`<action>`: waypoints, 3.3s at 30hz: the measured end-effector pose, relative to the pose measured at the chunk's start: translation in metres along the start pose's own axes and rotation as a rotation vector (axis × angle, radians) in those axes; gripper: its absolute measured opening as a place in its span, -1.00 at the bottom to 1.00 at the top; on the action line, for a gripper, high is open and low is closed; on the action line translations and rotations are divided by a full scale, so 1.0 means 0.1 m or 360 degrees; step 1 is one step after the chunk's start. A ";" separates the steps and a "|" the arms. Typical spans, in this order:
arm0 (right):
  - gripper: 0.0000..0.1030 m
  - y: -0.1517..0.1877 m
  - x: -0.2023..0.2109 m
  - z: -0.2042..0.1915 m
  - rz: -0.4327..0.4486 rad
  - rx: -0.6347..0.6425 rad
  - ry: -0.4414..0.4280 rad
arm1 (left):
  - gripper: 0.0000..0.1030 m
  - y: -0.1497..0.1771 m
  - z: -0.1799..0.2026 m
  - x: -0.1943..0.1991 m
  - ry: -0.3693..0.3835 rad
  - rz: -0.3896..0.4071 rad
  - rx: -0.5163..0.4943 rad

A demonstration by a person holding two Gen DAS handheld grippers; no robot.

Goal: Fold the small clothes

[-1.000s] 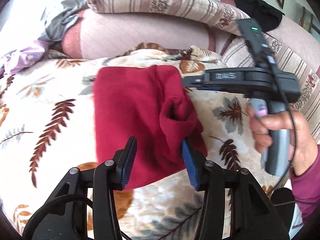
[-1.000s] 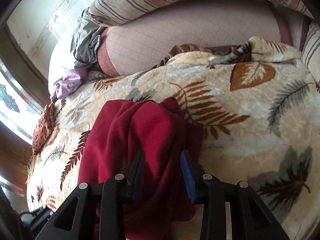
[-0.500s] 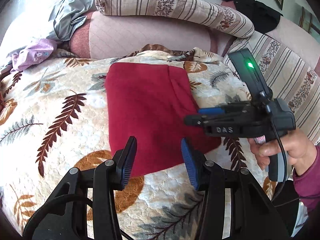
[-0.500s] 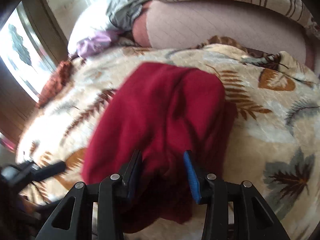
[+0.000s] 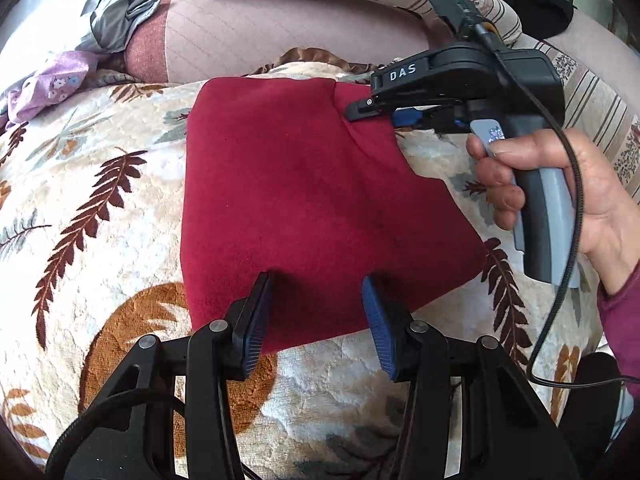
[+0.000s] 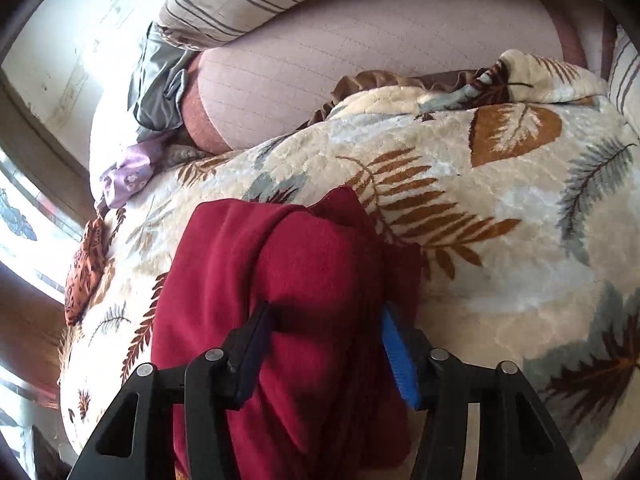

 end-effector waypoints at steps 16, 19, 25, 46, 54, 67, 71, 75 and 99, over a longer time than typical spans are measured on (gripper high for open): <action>-0.47 -0.09 0.19 -0.06 0.0099 0.0222 0.0161 | 0.22 -0.07 0.08 -0.06 0.0044 0.0029 0.0046; -0.40 0.16 0.41 -0.27 0.0088 0.0307 0.0040 | 0.22 -0.08 0.08 -0.03 0.0012 0.0042 0.0041; -0.39 0.70 0.22 -0.20 -0.0058 0.0442 0.0184 | 0.22 -0.09 0.03 0.06 -0.0080 0.0082 0.0041; 0.61 0.62 0.30 0.21 0.0105 0.0006 0.0032 | 0.32 -0.34 -0.45 0.08 0.0082 0.0042 0.0350; 0.64 0.44 -0.04 0.37 0.0093 -0.0204 -0.0257 | 0.54 -0.51 -0.76 -0.34 0.0296 -0.0081 0.0574; -0.22 0.30 -0.06 -0.02 0.0125 0.0002 -0.0295 | 0.06 -0.63 -0.57 -0.35 0.0310 -0.0088 0.0464; -0.31 0.35 0.19 -0.18 0.0130 -0.0023 -0.0412 | 0.04 -0.56 -0.56 0.04 0.0307 -0.0067 0.0451; -0.31 0.51 0.41 -0.46 0.0105 -0.0029 -0.0539 | 0.04 -0.33 -0.63 0.54 0.0250 -0.0059 0.0465; -0.28 1.85 0.65 -1.52 -0.0050 0.0702 -0.0032 | 0.22 0.52 -0.89 1.05 -0.0400 0.0146 0.0374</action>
Point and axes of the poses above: each gripper's, at about its wrist camera, not at the fingertips, and x roughly against the way its jaws point, z to its right, y to its underside, the point moved 7 cm from there along -x, roughly the way its jaws point, and after that the axes turned 4 degrees about x, right-handed, at the moved point
